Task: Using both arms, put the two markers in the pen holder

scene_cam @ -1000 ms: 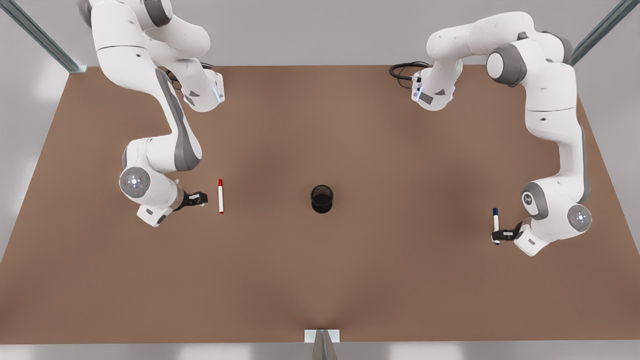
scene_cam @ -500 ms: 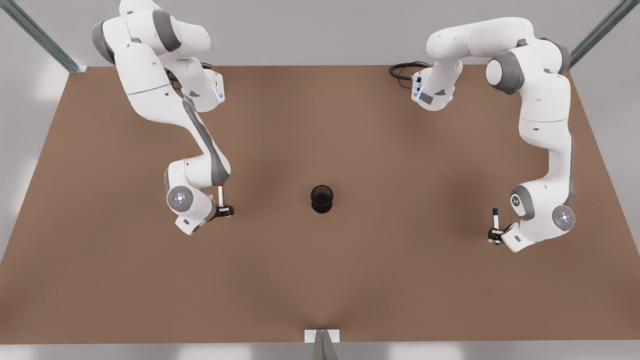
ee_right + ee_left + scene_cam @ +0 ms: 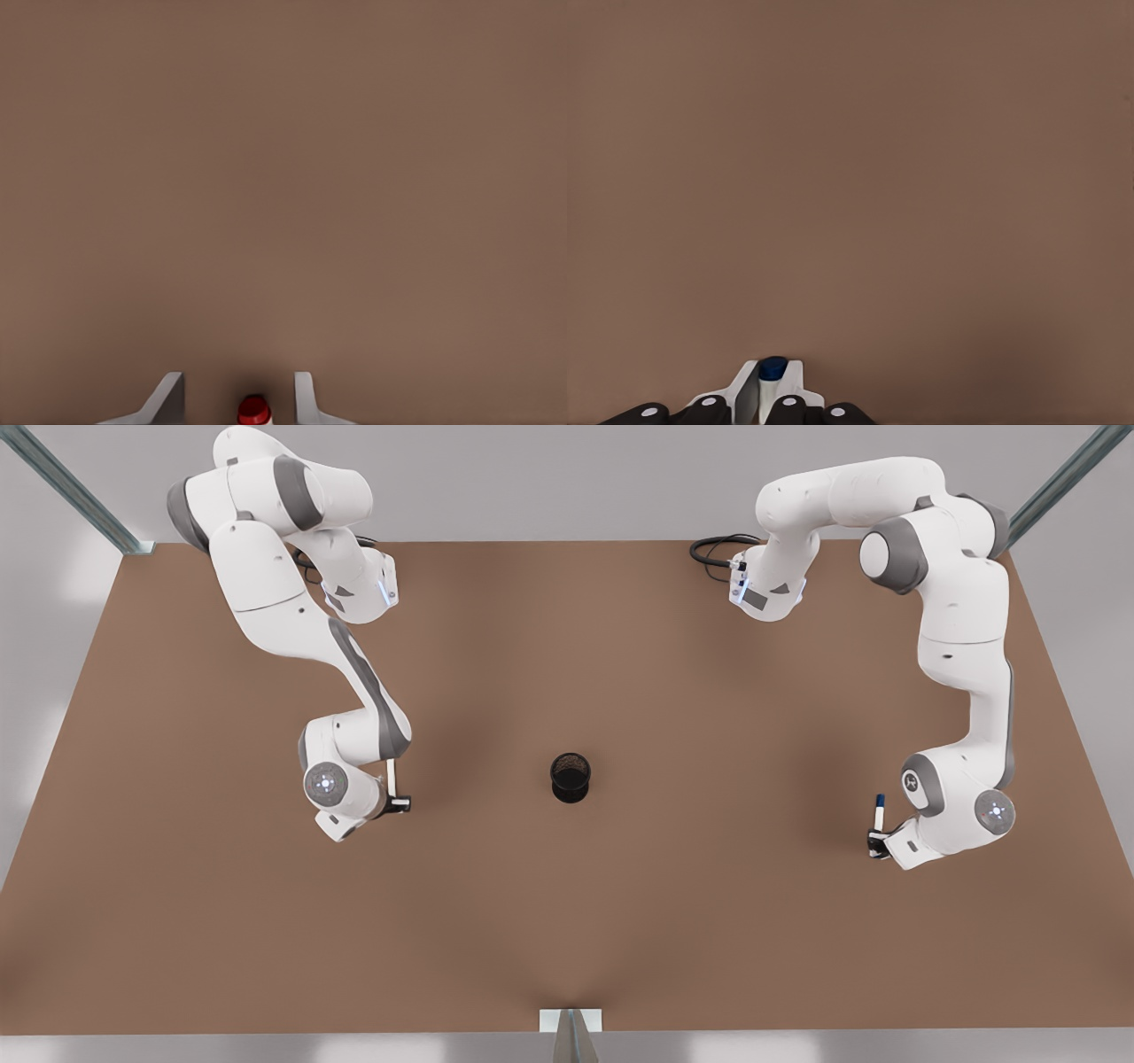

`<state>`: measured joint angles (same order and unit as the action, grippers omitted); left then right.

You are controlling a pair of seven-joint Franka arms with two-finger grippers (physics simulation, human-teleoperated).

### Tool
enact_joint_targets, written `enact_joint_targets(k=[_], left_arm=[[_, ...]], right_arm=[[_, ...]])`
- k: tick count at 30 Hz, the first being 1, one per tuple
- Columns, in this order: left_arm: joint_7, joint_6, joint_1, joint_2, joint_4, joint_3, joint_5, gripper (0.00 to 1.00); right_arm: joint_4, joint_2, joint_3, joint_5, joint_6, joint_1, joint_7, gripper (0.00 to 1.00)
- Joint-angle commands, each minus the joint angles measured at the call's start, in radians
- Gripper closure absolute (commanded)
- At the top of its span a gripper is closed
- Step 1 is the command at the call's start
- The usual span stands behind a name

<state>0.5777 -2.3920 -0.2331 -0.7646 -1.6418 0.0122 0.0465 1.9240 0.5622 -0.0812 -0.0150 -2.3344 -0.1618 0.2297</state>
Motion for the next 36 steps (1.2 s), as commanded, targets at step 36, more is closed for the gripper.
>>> enact_joint_targets(k=[36], left_arm=[[0.642, -0.443, 0.268, 0.222, -0.118, 0.736, 0.948, 0.79]], right_arm=[[0.056, -0.030, -0.014, 0.001, 0.001, 0.005, 0.048, 0.75]])
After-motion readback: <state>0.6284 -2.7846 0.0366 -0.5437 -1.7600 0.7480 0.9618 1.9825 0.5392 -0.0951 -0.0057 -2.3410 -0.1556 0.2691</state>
